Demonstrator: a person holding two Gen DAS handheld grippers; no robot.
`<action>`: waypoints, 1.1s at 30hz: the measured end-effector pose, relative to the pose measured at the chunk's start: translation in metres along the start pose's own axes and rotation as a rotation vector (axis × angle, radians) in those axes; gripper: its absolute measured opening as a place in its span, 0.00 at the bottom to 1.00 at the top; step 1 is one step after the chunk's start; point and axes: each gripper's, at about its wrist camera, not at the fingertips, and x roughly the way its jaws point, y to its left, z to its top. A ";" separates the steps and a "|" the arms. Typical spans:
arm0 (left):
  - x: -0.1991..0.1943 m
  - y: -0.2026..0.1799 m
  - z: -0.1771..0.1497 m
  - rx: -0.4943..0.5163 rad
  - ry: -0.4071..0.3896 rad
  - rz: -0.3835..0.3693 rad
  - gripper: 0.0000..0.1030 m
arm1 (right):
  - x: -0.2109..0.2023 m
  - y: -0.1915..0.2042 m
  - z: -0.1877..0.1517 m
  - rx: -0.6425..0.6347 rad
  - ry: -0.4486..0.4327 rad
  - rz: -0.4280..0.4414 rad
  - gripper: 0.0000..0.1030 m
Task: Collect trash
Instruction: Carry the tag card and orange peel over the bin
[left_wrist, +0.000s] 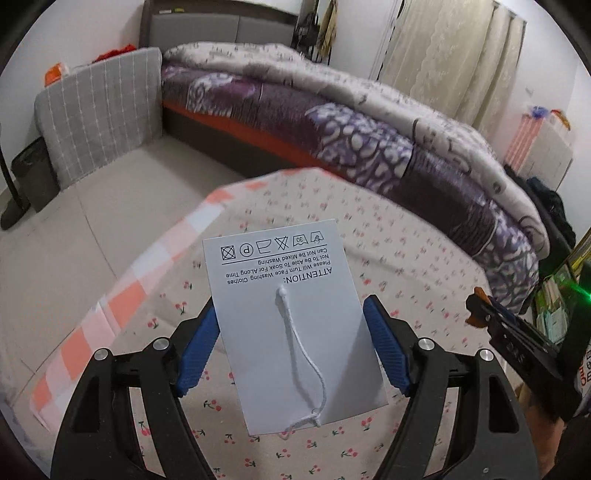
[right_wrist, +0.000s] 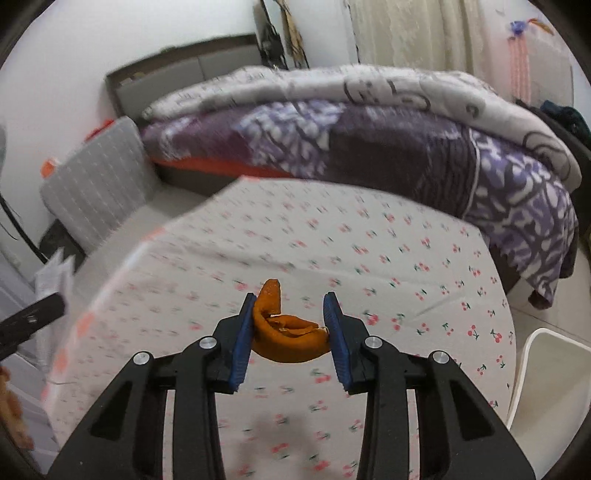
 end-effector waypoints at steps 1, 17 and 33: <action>-0.003 -0.001 0.000 -0.001 -0.011 -0.004 0.71 | -0.009 0.002 -0.001 0.003 -0.015 0.006 0.36; -0.026 -0.040 -0.011 0.053 -0.053 -0.061 0.71 | -0.064 -0.011 -0.011 0.042 -0.071 0.035 0.36; -0.023 -0.100 -0.022 0.122 -0.049 -0.128 0.72 | -0.093 -0.066 -0.017 0.107 -0.087 -0.028 0.36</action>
